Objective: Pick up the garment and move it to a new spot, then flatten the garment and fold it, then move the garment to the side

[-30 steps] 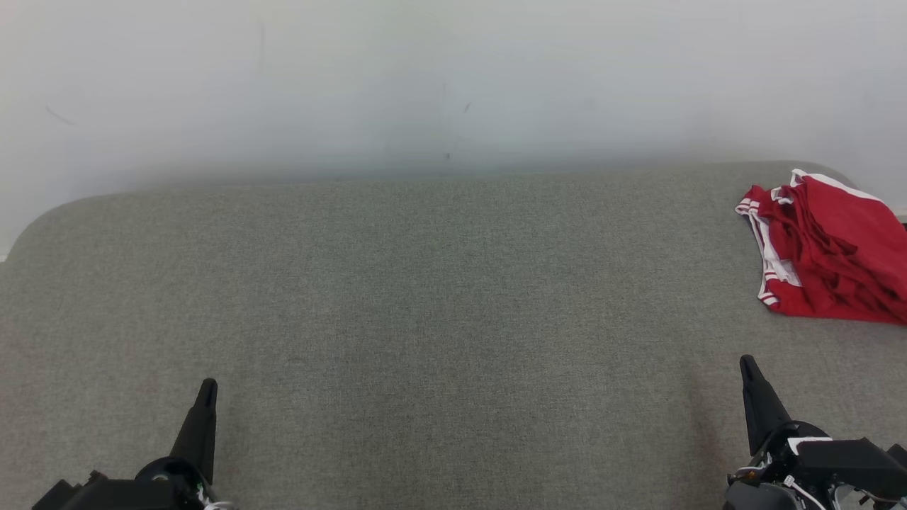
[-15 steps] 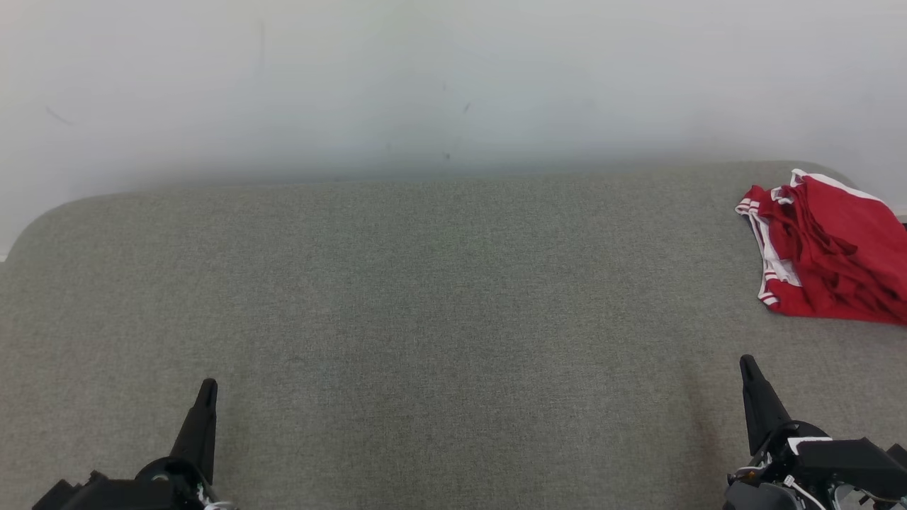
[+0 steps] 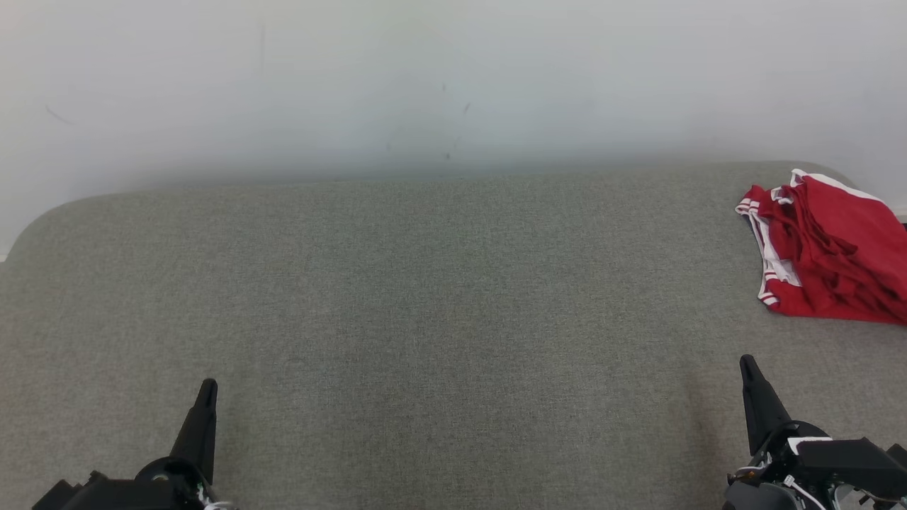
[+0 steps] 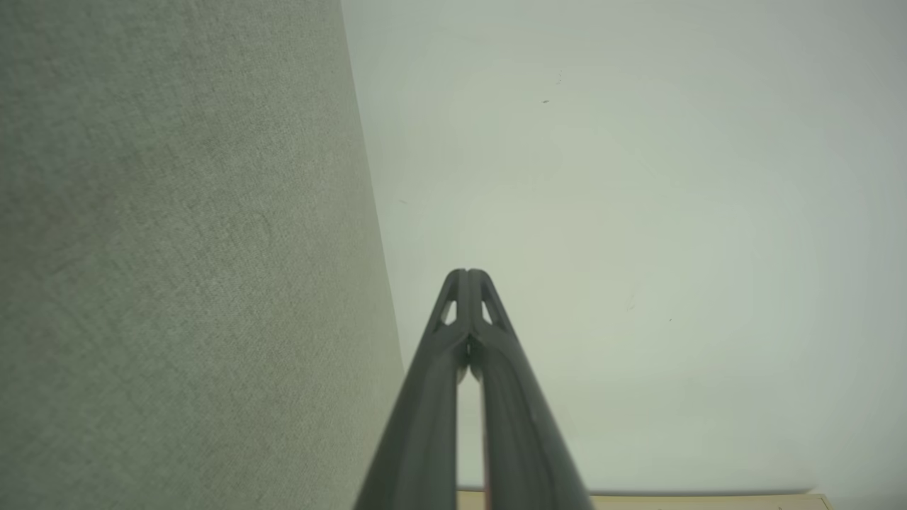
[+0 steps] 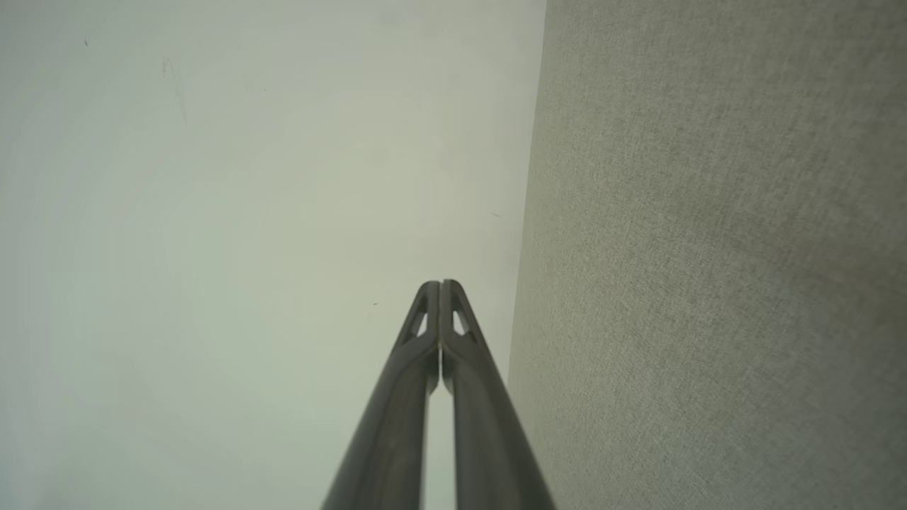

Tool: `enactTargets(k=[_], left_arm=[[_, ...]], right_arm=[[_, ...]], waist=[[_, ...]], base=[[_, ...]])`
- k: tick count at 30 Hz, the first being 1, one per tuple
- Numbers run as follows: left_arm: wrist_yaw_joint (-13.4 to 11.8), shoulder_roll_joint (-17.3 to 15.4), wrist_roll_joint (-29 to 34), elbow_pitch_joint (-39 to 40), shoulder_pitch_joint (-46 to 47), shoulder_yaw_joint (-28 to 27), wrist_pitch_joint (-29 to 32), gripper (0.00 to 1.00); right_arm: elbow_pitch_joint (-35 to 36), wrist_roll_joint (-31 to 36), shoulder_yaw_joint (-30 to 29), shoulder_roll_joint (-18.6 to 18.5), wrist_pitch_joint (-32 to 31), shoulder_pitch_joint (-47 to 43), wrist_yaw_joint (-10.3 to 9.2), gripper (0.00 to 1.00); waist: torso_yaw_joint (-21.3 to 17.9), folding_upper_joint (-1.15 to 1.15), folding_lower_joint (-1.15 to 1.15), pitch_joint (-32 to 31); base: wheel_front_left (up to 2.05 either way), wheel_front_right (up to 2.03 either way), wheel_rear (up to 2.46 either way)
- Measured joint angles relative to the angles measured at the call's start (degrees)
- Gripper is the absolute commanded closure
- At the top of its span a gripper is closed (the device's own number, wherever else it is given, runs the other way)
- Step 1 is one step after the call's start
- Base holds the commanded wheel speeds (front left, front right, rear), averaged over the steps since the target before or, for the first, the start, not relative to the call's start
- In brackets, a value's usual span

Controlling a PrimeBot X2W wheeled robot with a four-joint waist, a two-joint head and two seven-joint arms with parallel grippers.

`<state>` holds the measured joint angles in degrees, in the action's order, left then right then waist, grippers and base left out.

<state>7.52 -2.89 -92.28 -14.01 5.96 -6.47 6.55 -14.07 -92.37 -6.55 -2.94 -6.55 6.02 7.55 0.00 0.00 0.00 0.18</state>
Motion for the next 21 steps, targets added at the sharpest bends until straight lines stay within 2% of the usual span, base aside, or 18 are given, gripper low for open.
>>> enactTargets(k=[21], left_arm=[[0.00, 0.00, 0.00, 0.00, 0.00, 0.00, 0.00, 1.00]], right_arm=[[0.00, 0.00, 0.01, 0.01, 0.00, 0.00, 0.00, 1.00]], waist=[[0.00, 0.00, 0.00, 0.00]], base=[[0.00, 0.00, 0.00]])
